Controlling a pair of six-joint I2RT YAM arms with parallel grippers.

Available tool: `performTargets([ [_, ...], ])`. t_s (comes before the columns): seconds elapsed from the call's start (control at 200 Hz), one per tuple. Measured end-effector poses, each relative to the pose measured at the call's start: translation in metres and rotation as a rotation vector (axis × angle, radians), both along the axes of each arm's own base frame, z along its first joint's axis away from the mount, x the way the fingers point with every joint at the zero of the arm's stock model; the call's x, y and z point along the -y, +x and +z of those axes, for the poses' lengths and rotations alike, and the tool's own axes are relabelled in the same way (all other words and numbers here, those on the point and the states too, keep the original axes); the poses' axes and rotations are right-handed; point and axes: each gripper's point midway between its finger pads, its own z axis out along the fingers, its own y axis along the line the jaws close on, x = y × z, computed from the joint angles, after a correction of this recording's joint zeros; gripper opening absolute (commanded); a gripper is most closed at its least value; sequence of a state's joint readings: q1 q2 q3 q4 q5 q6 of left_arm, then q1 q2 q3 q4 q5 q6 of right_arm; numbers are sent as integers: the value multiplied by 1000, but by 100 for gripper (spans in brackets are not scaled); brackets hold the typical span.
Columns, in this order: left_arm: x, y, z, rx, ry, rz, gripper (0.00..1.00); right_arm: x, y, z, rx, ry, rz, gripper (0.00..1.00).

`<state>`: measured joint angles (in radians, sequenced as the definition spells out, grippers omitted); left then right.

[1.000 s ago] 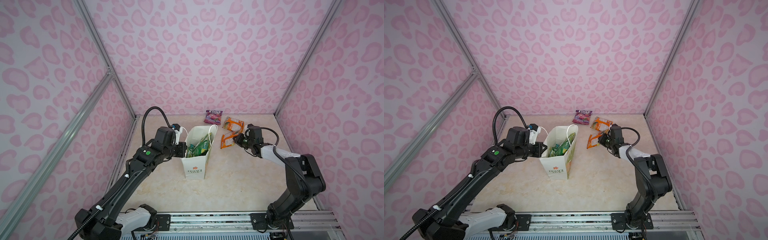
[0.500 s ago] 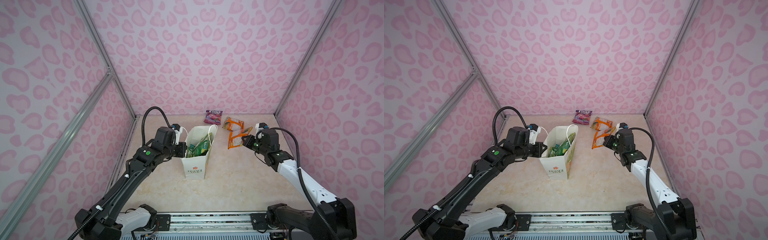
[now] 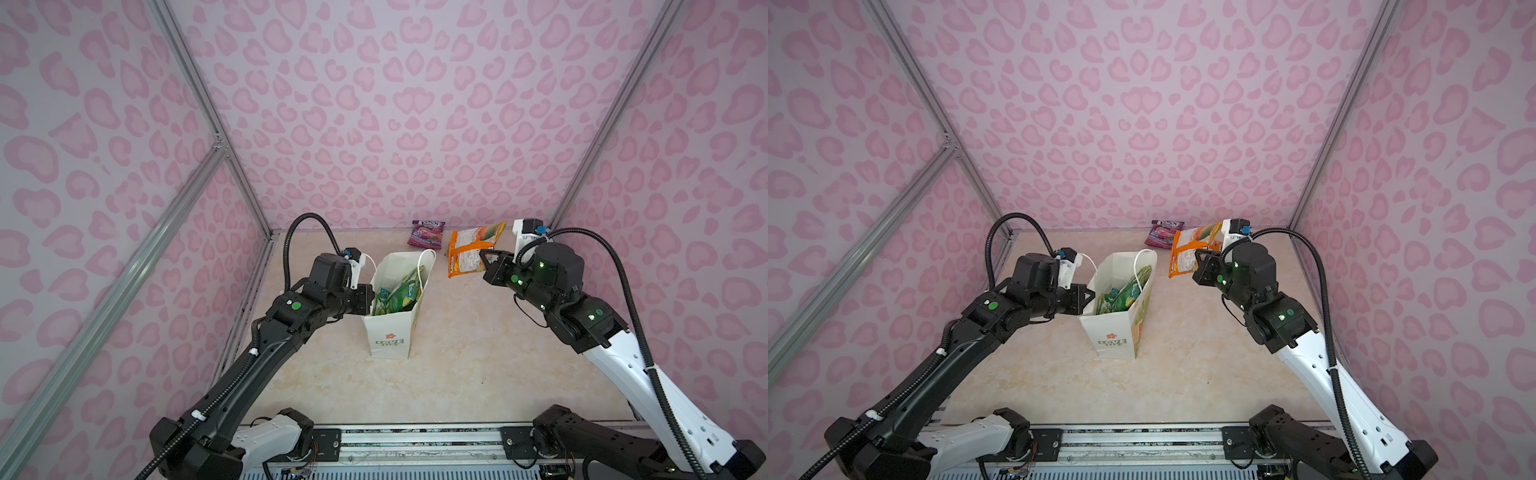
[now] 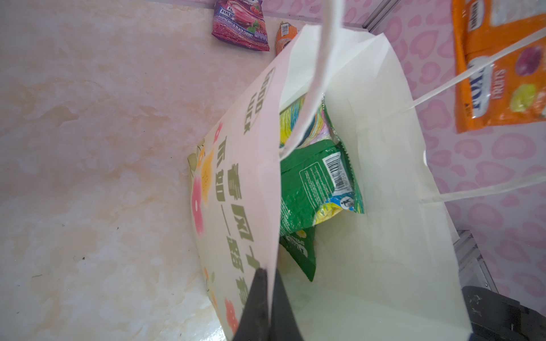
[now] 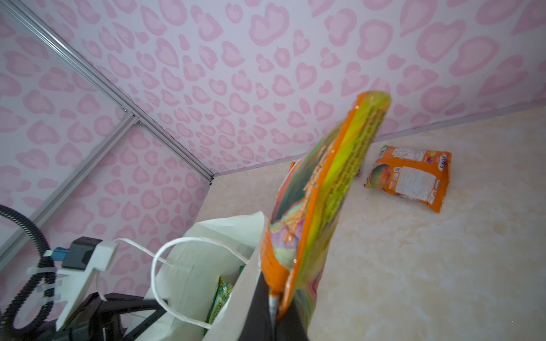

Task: Place the snacks into the paper bag
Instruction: Pick up the snack from the top-center of the table, then place the snack in the paper bag.

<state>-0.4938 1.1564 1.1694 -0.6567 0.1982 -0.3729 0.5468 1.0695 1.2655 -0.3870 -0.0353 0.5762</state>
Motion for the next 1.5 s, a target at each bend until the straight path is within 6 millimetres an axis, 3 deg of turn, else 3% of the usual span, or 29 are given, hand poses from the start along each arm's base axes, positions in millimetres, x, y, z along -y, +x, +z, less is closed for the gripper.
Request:
performTargets([
  [0.195, 0, 0, 0, -1, -2, -2, 3, -52, -12, 47, 89, -41, 101, 0],
  [0.335, 1, 0, 0, -1, -2, -3, 3, -78, -11, 78, 150, -43, 136, 0],
  [0.52, 1, -1, 0, -2, -2, -4, 3, -114, -4, 90, 176, -59, 178, 0],
  [0.745, 1, -1, 0, -2, -2, -4, 3, -151, 5, 77, 155, -86, 234, 0],
  [1.0, 1, -1, 0, -2, -2, -4, 3, -170, 5, 41, 90, -140, 276, 0],
  [1.145, 1, -1, 0, -1, -2, -4, 3, -168, -5, 11, 26, -180, 289, 0],
  [1.375, 1, -1, 0, -2, -2, -4, 3, -160, -29, 3, 30, -207, 270, 0],
  [1.5, 1, -1, 0, -2, -2, -4, 3, -159, -33, -15, 1, -254, 256, 0],
])
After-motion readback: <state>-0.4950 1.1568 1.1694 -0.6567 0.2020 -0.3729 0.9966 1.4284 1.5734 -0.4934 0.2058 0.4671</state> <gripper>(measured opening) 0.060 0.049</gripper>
